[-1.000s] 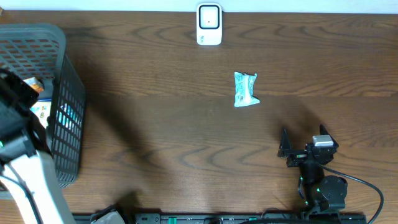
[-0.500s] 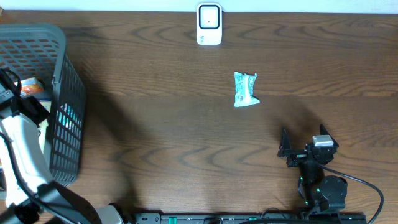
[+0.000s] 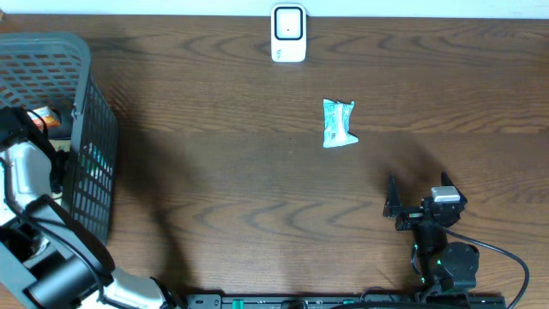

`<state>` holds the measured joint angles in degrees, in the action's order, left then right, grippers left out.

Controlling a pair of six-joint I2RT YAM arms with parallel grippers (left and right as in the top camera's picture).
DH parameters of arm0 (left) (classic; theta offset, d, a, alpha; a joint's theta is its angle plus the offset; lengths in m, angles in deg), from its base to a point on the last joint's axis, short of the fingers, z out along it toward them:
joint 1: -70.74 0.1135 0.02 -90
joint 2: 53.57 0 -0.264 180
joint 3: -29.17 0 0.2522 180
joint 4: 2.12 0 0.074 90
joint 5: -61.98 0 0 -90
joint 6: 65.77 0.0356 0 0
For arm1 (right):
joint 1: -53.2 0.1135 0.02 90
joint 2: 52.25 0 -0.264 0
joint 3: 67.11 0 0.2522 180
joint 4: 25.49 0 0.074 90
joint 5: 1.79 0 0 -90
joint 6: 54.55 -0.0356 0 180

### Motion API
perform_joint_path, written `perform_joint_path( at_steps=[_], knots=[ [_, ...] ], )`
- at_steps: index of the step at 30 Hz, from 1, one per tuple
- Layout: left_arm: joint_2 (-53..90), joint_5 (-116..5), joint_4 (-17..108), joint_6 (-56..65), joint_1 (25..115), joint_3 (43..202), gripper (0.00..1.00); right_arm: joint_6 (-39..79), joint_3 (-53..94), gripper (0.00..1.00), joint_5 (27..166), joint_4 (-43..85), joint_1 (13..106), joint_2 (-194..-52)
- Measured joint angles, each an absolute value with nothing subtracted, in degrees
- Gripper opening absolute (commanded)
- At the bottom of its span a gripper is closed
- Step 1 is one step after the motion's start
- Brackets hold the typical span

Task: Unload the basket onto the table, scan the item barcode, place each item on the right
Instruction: 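Reach the left gripper into the basket and grasp the yellow snack bag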

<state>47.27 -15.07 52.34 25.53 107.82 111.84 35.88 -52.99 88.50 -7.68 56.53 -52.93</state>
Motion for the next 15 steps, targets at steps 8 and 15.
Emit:
perform_joint_path(
  at_steps=[8, 15],
  knots=[
    [50.79, -15.63, 51.43, 27.56, 107.82, 111.84, 0.82, 35.88, -52.99, 0.99, 88.50, -7.68, 56.53, -52.93],
    [51.25, -11.48, 49.00, 30.09, 107.82, 111.81, 0.83, 35.88, -52.99, 0.99, 88.50, -7.68, 56.53, -52.93]
  ],
)
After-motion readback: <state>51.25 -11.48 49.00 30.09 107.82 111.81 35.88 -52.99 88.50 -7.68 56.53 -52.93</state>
